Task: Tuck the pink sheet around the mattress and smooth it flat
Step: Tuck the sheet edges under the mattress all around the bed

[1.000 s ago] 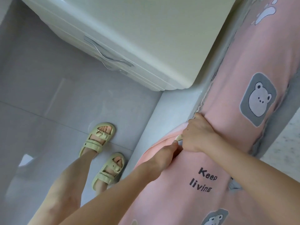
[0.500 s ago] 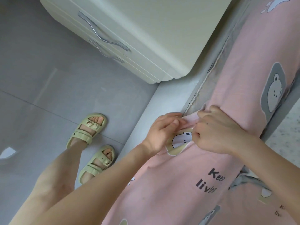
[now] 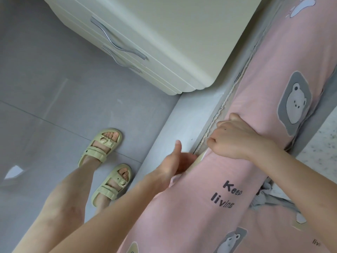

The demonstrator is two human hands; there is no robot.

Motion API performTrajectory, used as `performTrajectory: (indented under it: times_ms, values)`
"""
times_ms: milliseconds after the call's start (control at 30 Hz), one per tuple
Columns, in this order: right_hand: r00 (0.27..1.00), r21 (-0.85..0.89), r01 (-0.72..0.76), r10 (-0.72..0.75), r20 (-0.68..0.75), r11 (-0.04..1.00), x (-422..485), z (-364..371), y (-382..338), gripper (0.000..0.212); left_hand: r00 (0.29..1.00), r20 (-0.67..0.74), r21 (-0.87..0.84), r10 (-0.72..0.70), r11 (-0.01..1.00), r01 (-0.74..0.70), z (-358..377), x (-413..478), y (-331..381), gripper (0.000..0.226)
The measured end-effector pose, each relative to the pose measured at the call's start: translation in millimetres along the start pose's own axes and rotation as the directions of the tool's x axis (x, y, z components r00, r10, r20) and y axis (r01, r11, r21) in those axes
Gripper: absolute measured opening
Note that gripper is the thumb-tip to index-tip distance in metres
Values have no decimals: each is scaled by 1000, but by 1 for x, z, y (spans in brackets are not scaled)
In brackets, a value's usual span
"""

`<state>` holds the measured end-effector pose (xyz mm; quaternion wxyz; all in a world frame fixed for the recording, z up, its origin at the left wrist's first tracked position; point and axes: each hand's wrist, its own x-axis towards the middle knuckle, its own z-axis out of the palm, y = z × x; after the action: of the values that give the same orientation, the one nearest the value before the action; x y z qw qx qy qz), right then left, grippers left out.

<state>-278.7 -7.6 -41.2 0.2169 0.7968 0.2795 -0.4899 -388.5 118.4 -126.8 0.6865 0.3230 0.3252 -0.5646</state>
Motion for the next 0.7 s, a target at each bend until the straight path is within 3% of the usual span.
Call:
performTrajectory:
  times_ms: [33,100,167,333,433,500,600,700]
  values:
    - [1000,-17,-5,6,13,1000,4,-2,0,38,994,-38,-40,100,994,-101,-3,-5,0,71]
    - [999,-49,-13,15,45,999,11,-5,-1,36,986,65,-79,151,986,-146,-2,-16,-3,65]
    - [996,-94,-7,15,88,996,16,-7,-3,35,984,165,-15,72,997,-70,1,-18,-10,64]
    - [987,-193,15,16,162,981,26,-9,-9,34,991,114,158,-66,986,47,16,4,0,57]
    - [974,-118,-27,53,221,993,34,-12,-6,37,977,136,162,-164,977,142,20,24,-5,61]
    - [992,-50,-36,42,119,998,32,-14,1,44,972,158,140,-176,978,154,19,32,-8,57]
    - [984,-54,-27,17,-175,998,17,-18,23,47,961,183,129,-205,975,183,20,38,-4,66]
    - [990,-42,-78,72,-124,996,12,-18,43,57,964,156,98,-214,975,200,20,38,0,75]
